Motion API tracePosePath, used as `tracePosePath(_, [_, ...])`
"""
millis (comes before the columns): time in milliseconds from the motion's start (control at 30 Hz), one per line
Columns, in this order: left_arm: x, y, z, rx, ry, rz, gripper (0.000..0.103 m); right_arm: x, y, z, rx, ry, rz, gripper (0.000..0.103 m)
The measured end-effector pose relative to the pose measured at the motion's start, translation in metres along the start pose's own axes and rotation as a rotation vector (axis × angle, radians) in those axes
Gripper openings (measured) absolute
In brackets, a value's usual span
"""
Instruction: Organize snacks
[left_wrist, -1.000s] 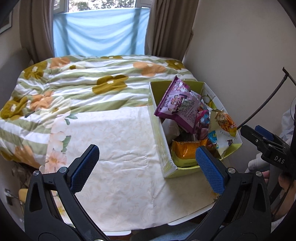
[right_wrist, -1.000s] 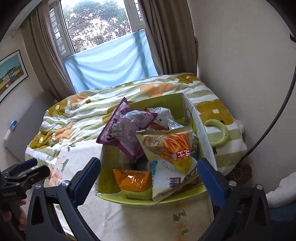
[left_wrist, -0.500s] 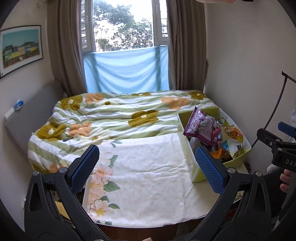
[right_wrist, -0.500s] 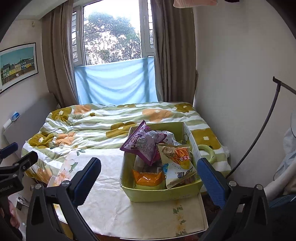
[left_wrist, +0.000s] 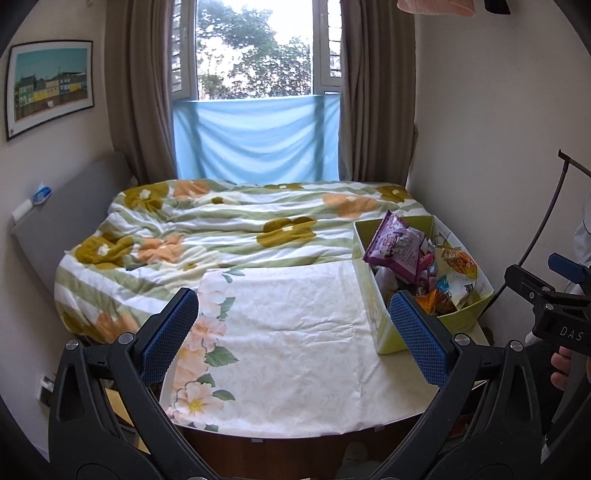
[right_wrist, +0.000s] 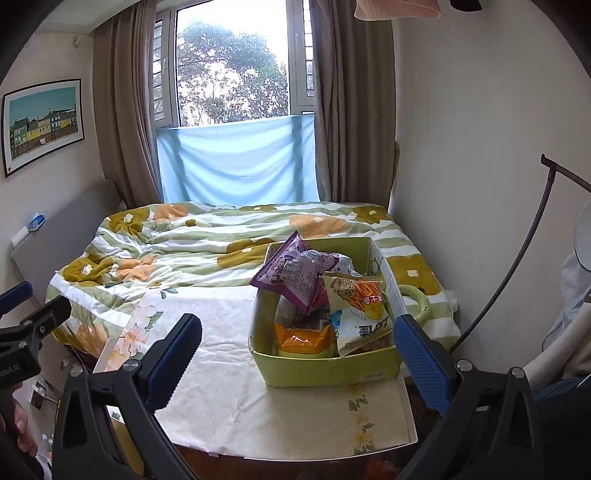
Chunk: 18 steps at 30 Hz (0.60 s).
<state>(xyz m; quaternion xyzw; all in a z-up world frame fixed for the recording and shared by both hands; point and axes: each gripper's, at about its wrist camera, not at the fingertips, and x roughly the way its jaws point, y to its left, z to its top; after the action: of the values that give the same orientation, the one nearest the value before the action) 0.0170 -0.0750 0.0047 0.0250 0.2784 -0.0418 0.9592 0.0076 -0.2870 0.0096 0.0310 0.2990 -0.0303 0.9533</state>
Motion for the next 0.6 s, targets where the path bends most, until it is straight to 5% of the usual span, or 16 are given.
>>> tracePosePath(600, [0.0032, -0.0034, -0.0003, 0.006, 0.002, 0.012, 0.103, -0.0027, 0.0027, 0.0019, -0.005, -0.001, 0.011, 0.103])
